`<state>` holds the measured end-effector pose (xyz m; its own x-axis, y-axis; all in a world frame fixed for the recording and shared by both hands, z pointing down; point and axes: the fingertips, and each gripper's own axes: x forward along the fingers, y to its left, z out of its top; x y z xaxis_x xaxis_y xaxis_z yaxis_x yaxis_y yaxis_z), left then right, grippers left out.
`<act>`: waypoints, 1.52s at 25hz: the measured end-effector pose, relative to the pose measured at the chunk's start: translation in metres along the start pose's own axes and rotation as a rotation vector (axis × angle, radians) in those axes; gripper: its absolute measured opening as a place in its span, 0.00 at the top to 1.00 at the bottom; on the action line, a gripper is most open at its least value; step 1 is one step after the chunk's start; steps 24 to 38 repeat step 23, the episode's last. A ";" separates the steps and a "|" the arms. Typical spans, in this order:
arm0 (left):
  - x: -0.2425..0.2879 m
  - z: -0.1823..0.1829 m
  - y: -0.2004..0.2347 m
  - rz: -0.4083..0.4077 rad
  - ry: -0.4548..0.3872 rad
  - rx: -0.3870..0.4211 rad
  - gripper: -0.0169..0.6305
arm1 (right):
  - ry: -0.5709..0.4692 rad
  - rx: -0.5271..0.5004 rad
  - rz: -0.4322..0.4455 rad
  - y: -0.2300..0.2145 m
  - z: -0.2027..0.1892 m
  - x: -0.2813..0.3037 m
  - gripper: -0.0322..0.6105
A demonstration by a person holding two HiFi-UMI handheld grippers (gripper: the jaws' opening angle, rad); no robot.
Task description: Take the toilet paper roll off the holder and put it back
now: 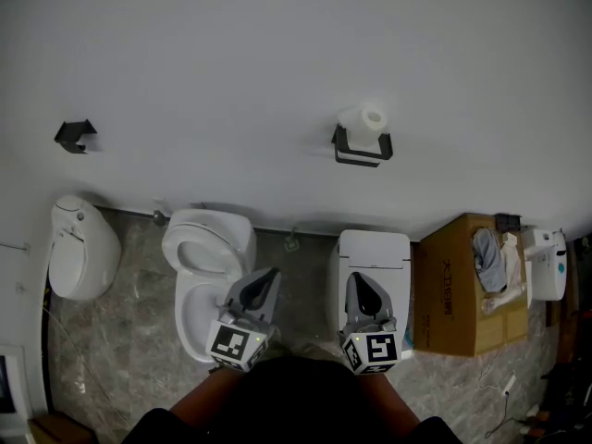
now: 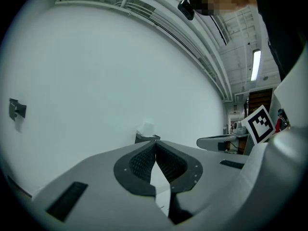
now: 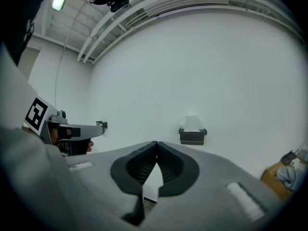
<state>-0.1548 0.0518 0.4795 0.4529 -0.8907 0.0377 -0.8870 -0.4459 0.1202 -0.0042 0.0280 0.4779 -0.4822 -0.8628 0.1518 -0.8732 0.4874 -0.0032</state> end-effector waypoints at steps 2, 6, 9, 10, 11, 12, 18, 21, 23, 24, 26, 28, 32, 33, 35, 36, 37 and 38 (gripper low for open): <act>-0.001 0.001 -0.006 0.013 0.001 0.000 0.95 | 0.001 0.001 -0.003 -0.005 -0.001 -0.008 0.95; 0.001 -0.001 -0.022 0.014 0.005 0.011 0.95 | 0.005 0.009 -0.012 -0.015 -0.006 -0.021 0.95; 0.002 -0.003 -0.032 0.014 0.010 0.006 0.95 | 0.008 0.009 -0.011 -0.019 -0.007 -0.029 0.95; 0.002 -0.003 -0.035 0.011 0.010 0.003 0.95 | 0.007 0.008 -0.011 -0.021 -0.006 -0.031 0.95; 0.003 -0.002 -0.038 0.008 0.010 0.001 0.95 | 0.005 0.006 -0.012 -0.023 -0.005 -0.032 0.95; 0.004 -0.002 -0.040 0.004 0.009 -0.001 0.95 | 0.002 0.006 -0.013 -0.024 -0.004 -0.033 0.95; 0.010 0.002 -0.048 -0.002 0.005 0.006 0.95 | -0.001 0.004 -0.022 -0.033 -0.003 -0.038 0.95; 0.012 0.001 -0.051 -0.002 0.007 0.007 0.95 | 0.002 0.003 -0.021 -0.036 -0.004 -0.039 0.95; 0.014 0.000 -0.052 -0.003 0.008 0.008 0.95 | 0.003 0.003 -0.020 -0.037 -0.004 -0.039 0.95; 0.014 0.000 -0.052 -0.003 0.008 0.008 0.95 | 0.003 0.003 -0.020 -0.037 -0.004 -0.039 0.95; 0.014 0.000 -0.052 -0.003 0.008 0.008 0.95 | 0.003 0.003 -0.020 -0.037 -0.004 -0.039 0.95; 0.014 0.000 -0.052 -0.003 0.008 0.008 0.95 | 0.003 0.003 -0.020 -0.037 -0.004 -0.039 0.95; 0.014 0.000 -0.052 -0.003 0.008 0.008 0.95 | 0.003 0.003 -0.020 -0.037 -0.004 -0.039 0.95; 0.014 0.000 -0.052 -0.003 0.008 0.008 0.95 | 0.003 0.003 -0.020 -0.037 -0.004 -0.039 0.95; 0.014 0.000 -0.052 -0.003 0.008 0.008 0.95 | 0.003 0.003 -0.020 -0.037 -0.004 -0.039 0.95; 0.014 0.000 -0.052 -0.003 0.008 0.008 0.95 | 0.003 0.003 -0.020 -0.037 -0.004 -0.039 0.95; 0.014 0.000 -0.052 -0.003 0.008 0.008 0.95 | 0.003 0.003 -0.020 -0.037 -0.004 -0.039 0.95; 0.014 0.000 -0.052 -0.003 0.008 0.008 0.95 | 0.003 0.003 -0.020 -0.037 -0.004 -0.039 0.95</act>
